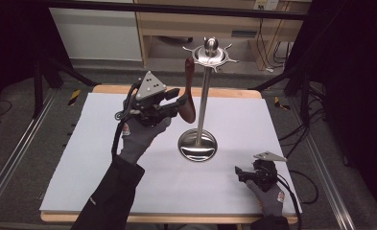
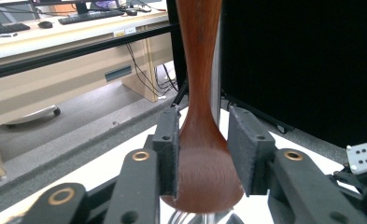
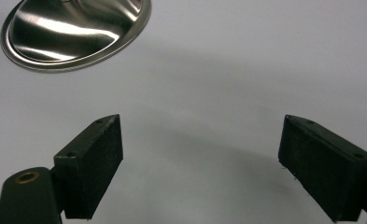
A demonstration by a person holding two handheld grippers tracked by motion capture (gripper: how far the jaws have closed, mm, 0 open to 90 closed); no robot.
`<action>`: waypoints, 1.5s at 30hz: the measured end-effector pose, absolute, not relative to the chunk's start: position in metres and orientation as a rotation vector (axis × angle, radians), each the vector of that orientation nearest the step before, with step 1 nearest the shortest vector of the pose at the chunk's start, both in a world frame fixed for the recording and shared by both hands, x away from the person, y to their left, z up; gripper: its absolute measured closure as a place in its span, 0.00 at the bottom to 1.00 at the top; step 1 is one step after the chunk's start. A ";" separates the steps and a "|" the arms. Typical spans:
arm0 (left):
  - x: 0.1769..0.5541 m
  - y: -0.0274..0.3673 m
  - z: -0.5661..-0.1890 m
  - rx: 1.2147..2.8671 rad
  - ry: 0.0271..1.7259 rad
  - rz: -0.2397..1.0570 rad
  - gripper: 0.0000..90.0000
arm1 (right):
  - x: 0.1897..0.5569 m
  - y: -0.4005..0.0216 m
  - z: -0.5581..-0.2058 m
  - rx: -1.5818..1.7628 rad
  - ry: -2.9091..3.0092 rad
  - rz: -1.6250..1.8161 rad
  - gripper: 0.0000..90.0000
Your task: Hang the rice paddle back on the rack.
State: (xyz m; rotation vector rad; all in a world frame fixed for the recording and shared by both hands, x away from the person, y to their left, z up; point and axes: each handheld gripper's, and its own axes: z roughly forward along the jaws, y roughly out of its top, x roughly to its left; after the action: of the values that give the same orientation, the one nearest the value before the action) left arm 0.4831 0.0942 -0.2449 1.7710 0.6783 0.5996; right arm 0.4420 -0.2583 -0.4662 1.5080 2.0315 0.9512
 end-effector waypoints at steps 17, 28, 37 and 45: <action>0.470 0.129 -0.301 1.832 0.742 0.556 0.61 | 0.441 -0.259 -0.467 1.515 2.032 0.950 0.15; 0.461 0.147 -0.345 1.895 0.800 0.541 0.56 | 0.441 -0.260 -0.468 1.515 2.030 0.947 0.15; 0.457 0.174 -0.384 1.907 0.886 0.522 0.52 | 0.440 -0.261 -0.469 1.536 2.022 0.943 0.15; 0.451 0.201 -0.411 1.920 0.960 0.542 0.48 | 0.439 -0.263 -0.470 1.560 2.008 0.947 0.14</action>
State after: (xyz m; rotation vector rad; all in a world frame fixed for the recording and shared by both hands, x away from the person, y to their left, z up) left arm 0.4512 0.2014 -0.4109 1.9196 0.9600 0.5422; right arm 0.4389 -0.2633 -0.4700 1.5599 2.0080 0.9470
